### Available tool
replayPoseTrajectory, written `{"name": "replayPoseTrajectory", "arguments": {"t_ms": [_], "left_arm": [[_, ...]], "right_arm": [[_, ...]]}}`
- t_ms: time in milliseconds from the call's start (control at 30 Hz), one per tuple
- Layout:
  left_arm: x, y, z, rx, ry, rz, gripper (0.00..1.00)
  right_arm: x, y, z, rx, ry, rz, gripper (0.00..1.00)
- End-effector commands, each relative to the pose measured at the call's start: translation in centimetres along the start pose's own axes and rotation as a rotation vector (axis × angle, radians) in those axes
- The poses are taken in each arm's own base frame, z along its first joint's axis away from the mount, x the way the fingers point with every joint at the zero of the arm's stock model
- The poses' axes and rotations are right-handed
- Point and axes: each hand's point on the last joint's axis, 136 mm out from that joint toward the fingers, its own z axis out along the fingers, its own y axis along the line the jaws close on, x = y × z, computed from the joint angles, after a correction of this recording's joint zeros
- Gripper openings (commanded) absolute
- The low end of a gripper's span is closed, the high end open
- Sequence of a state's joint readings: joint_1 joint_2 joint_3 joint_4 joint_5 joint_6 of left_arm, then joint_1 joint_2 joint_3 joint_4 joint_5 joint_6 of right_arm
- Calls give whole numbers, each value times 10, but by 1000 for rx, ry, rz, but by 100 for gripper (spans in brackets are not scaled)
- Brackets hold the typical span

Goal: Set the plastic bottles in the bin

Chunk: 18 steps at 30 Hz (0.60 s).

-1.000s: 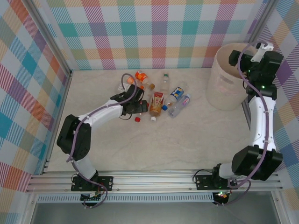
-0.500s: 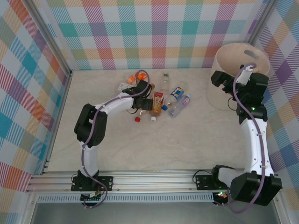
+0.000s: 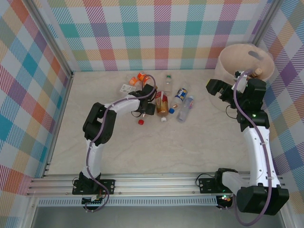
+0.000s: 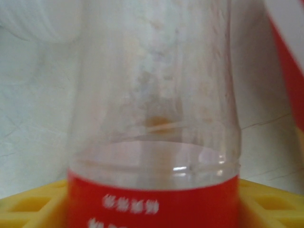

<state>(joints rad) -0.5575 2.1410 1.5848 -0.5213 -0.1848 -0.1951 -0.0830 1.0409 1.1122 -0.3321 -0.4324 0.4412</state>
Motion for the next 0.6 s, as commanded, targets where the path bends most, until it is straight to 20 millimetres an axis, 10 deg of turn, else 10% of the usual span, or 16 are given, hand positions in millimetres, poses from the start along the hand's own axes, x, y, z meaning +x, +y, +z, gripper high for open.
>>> {"name": "replayPoseTrajectory", "arguments": {"t_ms": [0,567], "left_arm": [[-1,4,1,4,5,-1,63],[-34,-4,-71,120,-147,-60,43]], "right_arm": [[9,3,4,-19,36,9,100],[28,0,33,-68,98,154,100]]}}
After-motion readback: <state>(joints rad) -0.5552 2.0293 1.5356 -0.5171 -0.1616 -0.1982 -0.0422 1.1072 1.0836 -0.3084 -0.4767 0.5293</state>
